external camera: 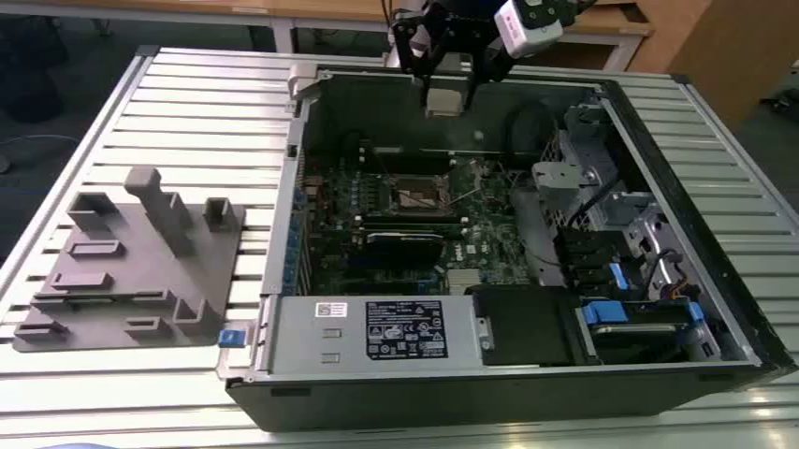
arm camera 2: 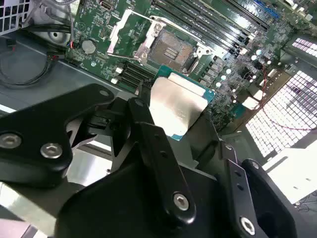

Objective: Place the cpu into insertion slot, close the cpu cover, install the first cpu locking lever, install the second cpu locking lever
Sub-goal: 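Place the cpu into insertion slot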

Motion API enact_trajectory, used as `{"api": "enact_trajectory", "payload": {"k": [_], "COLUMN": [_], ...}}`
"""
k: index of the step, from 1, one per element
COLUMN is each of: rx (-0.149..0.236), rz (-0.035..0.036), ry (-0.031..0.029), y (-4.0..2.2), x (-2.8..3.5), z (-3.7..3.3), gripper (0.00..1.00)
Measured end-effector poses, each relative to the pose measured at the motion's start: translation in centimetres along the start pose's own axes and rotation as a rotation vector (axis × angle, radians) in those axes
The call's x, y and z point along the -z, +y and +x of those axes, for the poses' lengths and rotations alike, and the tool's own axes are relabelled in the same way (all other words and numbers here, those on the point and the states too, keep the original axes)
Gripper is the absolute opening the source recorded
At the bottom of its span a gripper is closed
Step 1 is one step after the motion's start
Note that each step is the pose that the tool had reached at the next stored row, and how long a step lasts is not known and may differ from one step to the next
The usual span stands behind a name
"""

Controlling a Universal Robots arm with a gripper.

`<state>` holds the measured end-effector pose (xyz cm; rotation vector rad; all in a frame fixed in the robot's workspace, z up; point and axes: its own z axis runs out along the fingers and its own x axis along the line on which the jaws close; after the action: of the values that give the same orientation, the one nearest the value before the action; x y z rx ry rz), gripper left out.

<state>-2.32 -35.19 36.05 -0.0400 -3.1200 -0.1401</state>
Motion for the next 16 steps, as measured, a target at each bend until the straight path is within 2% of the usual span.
{"api": "enact_trajectory", "payload": {"k": [11,16], "rx": [0.000,0.000], "rz": [0.0001,0.0000], "ry": [0.0000,0.0000], "y": [0.00,-0.04], "x": [-0.02,-0.45], "z": [0.00,-0.01], "gripper": [0.54,0.54]}}
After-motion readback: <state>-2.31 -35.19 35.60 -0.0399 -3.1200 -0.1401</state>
